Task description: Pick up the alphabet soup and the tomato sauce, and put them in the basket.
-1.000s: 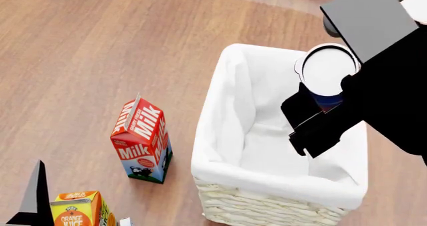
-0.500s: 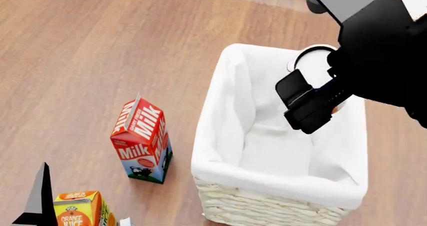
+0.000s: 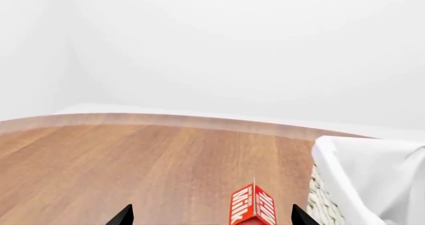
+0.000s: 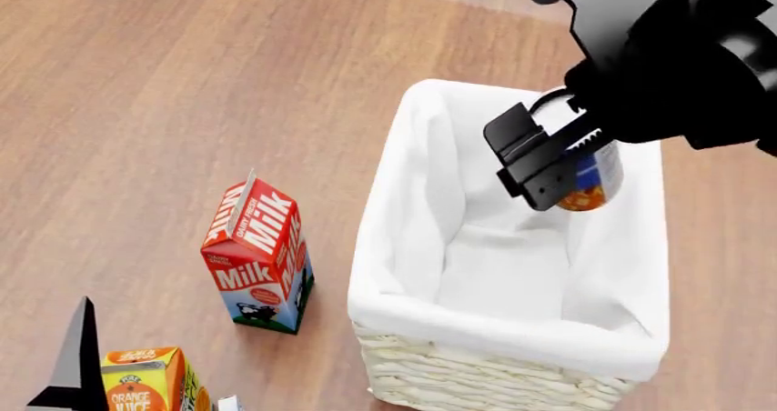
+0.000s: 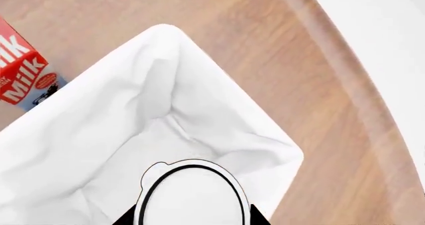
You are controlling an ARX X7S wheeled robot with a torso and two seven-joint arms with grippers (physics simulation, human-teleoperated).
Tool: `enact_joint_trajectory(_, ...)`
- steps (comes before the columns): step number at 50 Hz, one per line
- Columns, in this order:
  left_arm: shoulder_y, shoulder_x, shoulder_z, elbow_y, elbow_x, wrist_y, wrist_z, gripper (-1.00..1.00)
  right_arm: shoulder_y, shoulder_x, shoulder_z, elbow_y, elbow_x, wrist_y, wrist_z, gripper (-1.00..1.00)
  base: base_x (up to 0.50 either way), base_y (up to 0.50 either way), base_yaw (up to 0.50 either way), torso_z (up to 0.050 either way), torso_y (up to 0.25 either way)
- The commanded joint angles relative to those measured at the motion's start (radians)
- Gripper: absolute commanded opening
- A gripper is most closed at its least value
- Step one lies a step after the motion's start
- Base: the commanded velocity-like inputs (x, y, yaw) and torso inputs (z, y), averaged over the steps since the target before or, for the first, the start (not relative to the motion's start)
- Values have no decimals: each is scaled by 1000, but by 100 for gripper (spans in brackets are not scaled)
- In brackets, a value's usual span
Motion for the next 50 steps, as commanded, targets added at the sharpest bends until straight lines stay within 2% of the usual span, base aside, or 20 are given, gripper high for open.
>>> enact_joint_trajectory(1, -5, 19, -18, -28, 4, 61, 45, 100, 39, -124, -44, 106, -99, -14, -150, -100, 0, 0, 0, 0, 0)
enact_joint_trajectory(7, -2, 21, -14, -37, 10, 69, 51, 100, 35, -143, -84, 116, -138, -33, -184, -100, 0, 0, 0, 0, 2)
enact_joint_trajectory(50, -8, 21, 2, -57, 15, 71, 56, 100, -76, -223, -136, 206, -205, -139, -265, -100, 0, 0, 0, 0, 0)
